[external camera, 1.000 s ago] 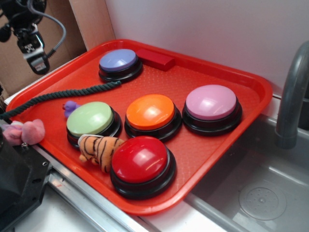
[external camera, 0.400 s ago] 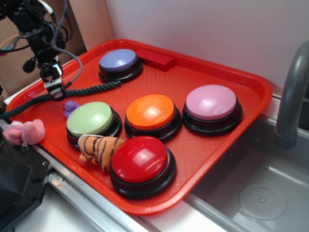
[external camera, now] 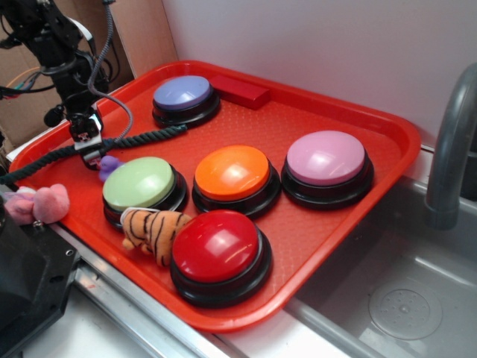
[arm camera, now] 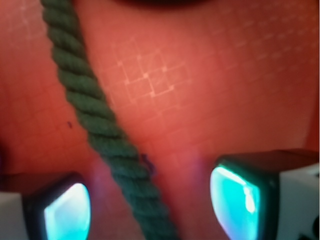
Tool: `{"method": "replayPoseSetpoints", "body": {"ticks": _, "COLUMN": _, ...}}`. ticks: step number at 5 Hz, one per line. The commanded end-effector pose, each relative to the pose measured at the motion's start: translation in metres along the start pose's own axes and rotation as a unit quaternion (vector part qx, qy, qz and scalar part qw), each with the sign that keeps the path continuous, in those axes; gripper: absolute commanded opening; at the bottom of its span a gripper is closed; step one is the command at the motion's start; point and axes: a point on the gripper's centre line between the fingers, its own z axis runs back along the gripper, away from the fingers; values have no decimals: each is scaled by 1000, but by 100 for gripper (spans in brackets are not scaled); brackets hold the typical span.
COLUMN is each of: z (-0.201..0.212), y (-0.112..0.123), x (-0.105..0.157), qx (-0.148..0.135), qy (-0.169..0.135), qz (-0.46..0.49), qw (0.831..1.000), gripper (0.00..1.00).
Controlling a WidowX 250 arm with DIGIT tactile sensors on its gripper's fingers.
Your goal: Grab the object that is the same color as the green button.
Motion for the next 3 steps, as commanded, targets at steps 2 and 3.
{"method": "replayPoseSetpoints", "body": {"ticks": 2, "z": -4, "y": 7, "x": 12, "qx": 11, "qy": 4, "qz": 2, "qw": 1000, "gripper": 0}}
{"method": "replayPoseSetpoints", "body": {"ticks": 3, "z": -3, "y": 7, "x": 11, "qx": 10, "qy": 5, "qz": 3, "qw": 1000, "gripper": 0}}
